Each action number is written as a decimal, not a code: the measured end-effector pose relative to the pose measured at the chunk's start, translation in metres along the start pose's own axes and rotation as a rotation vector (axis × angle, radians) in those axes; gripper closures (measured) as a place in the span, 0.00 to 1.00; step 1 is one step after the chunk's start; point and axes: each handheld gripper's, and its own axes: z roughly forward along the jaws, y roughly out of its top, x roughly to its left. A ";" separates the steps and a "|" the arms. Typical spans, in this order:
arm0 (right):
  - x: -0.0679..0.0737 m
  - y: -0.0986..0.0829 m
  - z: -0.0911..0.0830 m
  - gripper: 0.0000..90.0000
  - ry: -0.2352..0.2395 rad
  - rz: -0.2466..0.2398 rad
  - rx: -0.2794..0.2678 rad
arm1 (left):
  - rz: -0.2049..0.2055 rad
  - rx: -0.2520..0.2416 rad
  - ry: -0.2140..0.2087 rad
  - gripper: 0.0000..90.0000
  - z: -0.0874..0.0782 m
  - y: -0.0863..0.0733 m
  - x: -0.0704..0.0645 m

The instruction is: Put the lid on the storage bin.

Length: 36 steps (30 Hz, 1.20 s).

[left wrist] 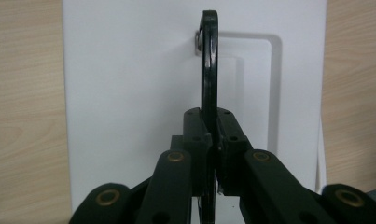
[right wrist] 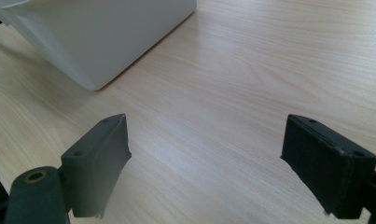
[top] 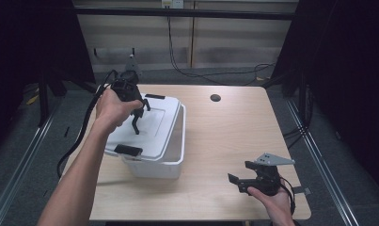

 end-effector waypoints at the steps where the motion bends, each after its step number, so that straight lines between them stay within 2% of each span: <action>1: 0.000 0.000 0.000 0.16 0.000 0.000 0.000 | -0.006 -0.005 -0.003 0.94 0.000 0.000 0.000; 7: 0.000 0.000 0.000 0.16 -0.002 -0.002 0.001 | -0.059 -0.008 -0.014 0.94 0.001 0.001 -0.002; 9: 0.000 0.000 0.001 0.16 -0.004 0.000 0.002 | -0.089 -0.005 -0.017 0.94 0.003 0.001 -0.004; 11: 0.000 0.000 0.001 0.16 -0.004 -0.001 0.002 | -0.092 -0.003 -0.024 0.94 0.004 0.001 -0.006; 12: 0.000 0.000 0.000 0.16 -0.003 -0.003 0.001 | -0.079 -0.005 -0.048 0.94 0.005 0.002 -0.008; 13: 0.000 0.000 0.000 0.16 -0.005 -0.001 0.002 | -0.087 -0.005 -0.055 0.94 0.006 0.002 -0.009; 18: 0.000 0.000 0.000 0.16 -0.006 0.001 0.002 | -0.114 -0.005 -0.034 0.94 0.007 0.002 -0.009; 19: 0.000 0.000 0.000 0.16 -0.007 0.000 0.001 | -0.137 -0.013 -0.032 0.94 0.007 0.002 -0.010; 22: 0.000 0.000 0.000 0.16 -0.007 0.000 0.002 | -0.159 -0.016 -0.030 0.94 0.006 0.001 -0.011; 27: 0.000 0.000 0.000 0.16 -0.008 0.001 0.002 | -0.162 -0.010 -0.035 0.94 0.010 0.002 -0.016; 29: 0.000 0.000 0.000 0.16 -0.007 0.001 0.002 | -0.180 -0.019 -0.024 0.94 0.013 0.001 -0.019; 32: 0.000 0.000 0.000 0.16 -0.007 0.000 0.002 | -0.180 -0.017 -0.036 0.94 0.014 0.001 -0.020; 34: 0.000 0.000 0.000 0.16 -0.007 0.000 0.002 | -0.202 -0.027 -0.037 0.94 0.015 0.000 -0.021; 36: 0.000 0.000 0.000 0.16 -0.007 0.002 0.003 | -0.195 -0.013 -0.041 0.94 0.016 0.000 -0.021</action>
